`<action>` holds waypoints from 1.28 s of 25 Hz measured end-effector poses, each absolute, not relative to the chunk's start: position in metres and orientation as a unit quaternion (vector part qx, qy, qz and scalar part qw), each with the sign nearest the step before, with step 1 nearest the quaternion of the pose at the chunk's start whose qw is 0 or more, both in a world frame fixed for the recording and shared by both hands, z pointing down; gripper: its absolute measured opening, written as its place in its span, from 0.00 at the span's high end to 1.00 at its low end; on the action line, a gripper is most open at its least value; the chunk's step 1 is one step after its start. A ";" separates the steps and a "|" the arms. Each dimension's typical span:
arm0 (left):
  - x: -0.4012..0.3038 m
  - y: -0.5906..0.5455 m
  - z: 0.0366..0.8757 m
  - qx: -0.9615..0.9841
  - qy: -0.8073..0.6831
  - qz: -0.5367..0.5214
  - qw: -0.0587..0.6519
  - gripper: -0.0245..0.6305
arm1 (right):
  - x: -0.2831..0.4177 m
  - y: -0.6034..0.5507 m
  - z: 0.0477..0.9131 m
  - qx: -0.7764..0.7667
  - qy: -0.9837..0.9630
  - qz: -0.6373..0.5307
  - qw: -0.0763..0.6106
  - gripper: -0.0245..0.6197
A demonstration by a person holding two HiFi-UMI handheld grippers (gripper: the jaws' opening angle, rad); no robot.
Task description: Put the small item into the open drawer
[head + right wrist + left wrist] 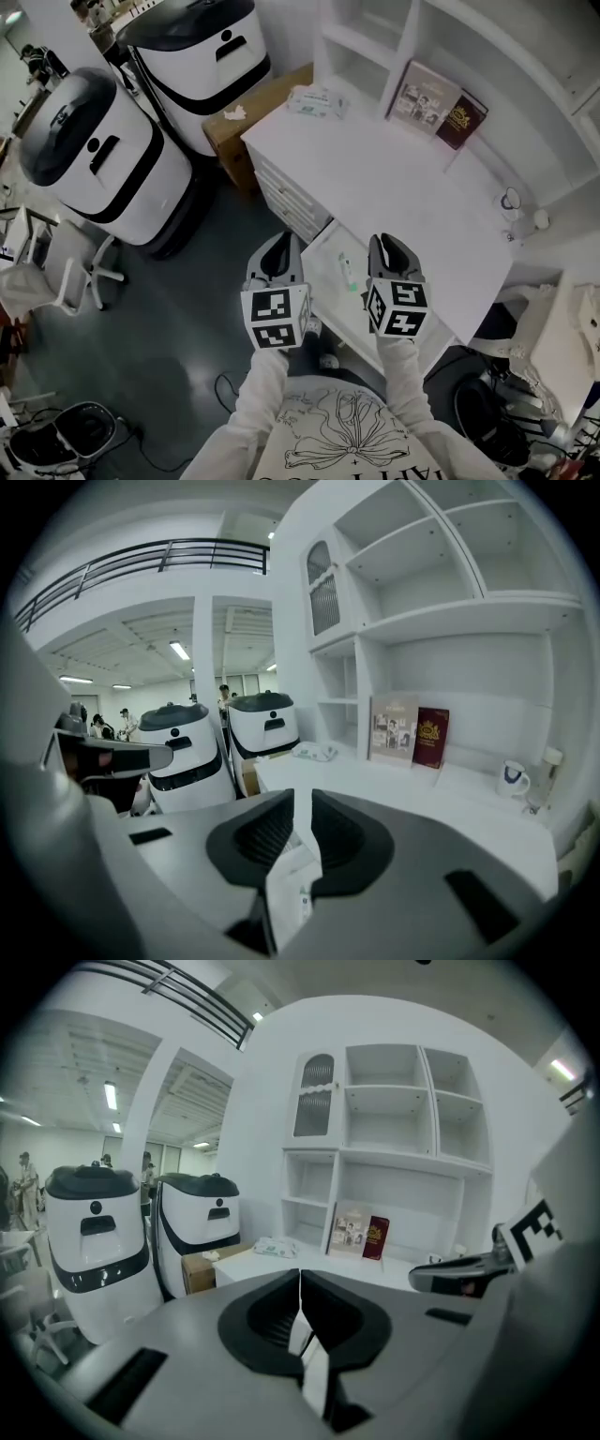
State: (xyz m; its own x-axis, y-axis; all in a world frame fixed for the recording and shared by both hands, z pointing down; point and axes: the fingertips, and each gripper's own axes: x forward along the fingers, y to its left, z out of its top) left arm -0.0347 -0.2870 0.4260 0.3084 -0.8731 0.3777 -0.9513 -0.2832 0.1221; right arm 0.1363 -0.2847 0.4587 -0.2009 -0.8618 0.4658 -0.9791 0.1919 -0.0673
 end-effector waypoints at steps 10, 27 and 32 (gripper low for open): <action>-0.025 -0.276 0.370 0.800 -0.581 0.084 0.121 0.95 | 0.142 -0.276 0.394 0.618 -0.768 0.127 0.113 0.89; -0.021 -0.262 0.337 0.797 -0.594 0.067 0.088 0.95 | 0.143 -0.270 0.354 0.617 -0.777 0.097 0.070 0.91; -0.023 -0.259 0.335 0.795 -0.597 0.067 0.085 0.95 | 0.139 -0.268 0.353 0.612 -0.782 0.095 0.070 0.91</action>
State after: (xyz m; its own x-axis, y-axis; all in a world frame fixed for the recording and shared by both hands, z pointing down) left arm -0.0231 -0.2590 0.3353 0.2782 -0.9379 0.2072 -0.9605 -0.2728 0.0547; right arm 0.1389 -0.2679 0.3528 -0.2405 -0.9440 0.2257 -0.9706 0.2324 -0.0623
